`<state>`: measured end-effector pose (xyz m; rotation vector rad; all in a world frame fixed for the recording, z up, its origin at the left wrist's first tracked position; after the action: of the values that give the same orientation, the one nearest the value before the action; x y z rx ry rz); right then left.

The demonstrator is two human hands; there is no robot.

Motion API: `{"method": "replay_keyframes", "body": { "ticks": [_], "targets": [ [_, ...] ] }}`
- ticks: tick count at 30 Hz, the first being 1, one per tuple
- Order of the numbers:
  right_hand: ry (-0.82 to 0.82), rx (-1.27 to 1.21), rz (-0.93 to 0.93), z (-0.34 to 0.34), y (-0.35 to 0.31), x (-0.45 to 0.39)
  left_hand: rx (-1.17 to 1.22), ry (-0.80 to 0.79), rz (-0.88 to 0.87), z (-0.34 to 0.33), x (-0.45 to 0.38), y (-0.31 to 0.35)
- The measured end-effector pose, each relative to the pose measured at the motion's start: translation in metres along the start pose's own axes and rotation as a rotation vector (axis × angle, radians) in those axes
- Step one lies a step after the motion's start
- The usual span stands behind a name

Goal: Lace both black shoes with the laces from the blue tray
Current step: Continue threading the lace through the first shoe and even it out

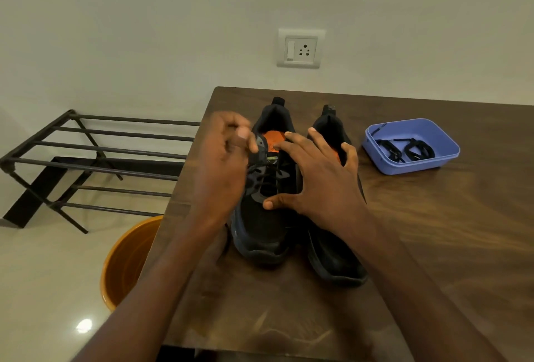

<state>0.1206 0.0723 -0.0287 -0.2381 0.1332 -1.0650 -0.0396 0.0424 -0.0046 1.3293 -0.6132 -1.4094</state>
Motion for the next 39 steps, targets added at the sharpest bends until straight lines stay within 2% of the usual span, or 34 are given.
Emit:
{"method": "replay_keyframes", "body": {
  "ticks": [2,4,8,10,11,13,14,15,16,17,20,22,26,29,32,34,37,39],
  "targets": [
    [0.009,0.003,0.004,0.000,0.000,0.001,-0.333,-0.120,-0.074,-0.012,0.001,-0.011],
    [0.018,0.011,0.005,0.001,0.000,0.001,-0.524,-0.237,-0.168,-0.024,0.001,-0.019],
    [0.035,0.004,0.006,0.000,0.001,0.000,-0.687,-0.194,-0.231,-0.024,0.000,-0.015],
    [0.038,-0.003,0.007,-0.001,0.002,0.000,-0.623,-0.113,-0.222,-0.018,0.000,-0.008],
    [0.033,-0.008,0.007,-0.001,0.003,0.000,-0.487,-0.050,-0.149,-0.010,-0.002,-0.006],
    [0.015,-0.030,-0.001,-0.002,0.004,0.000,-0.031,0.089,0.037,0.012,-0.005,-0.010],
    [0.011,-0.036,-0.002,-0.002,0.004,-0.001,0.193,0.116,0.097,0.016,-0.005,-0.013],
    [0.011,-0.034,-0.002,-0.001,0.005,-0.001,0.318,0.102,0.120,0.015,-0.005,-0.015],
    [0.015,-0.031,0.001,-0.001,0.004,-0.001,0.309,0.068,0.117,0.013,-0.005,-0.015],
    [0.023,-0.032,0.003,-0.002,0.005,-0.001,0.203,0.025,0.084,0.010,-0.005,-0.015],
    [0.041,-0.042,0.005,-0.002,0.004,0.000,-0.291,-0.162,-0.075,-0.010,-0.001,-0.019],
    [0.034,-0.041,0.001,-0.003,0.005,-0.001,-0.468,-0.264,-0.157,-0.025,0.001,-0.023],
    [0.013,-0.053,0.001,-0.005,0.004,-0.003,-0.552,-0.190,-0.152,-0.025,-0.001,-0.022],
    [0.002,-0.059,0.002,-0.004,0.004,-0.003,-0.386,-0.087,-0.059,-0.017,-0.004,-0.018],
    [-0.019,-0.075,0.002,-0.002,0.004,-0.003,0.098,0.132,0.109,0.007,-0.006,-0.014],
    [-0.027,-0.069,0.001,-0.002,0.004,-0.004,0.263,0.201,0.136,0.014,-0.006,-0.010],
    [-0.024,-0.063,0.003,-0.003,0.003,-0.005,0.358,0.070,0.179,0.000,-0.004,-0.017],
    [-0.021,-0.062,0.003,-0.003,0.003,-0.004,0.082,-0.032,0.123,-0.007,-0.003,-0.022]
  ]
}}
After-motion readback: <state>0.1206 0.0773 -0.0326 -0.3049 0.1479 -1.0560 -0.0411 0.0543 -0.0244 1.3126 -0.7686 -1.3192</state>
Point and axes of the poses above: each hand's wrist, its own x-axis away from the middle knuckle, its own z-axis out of the back of the hand, y = z × x, the point moved 8 cm from there along -x, towards the middle knuckle, and after that the axes turned 5 degrees about -y, right-handed, at the moved point
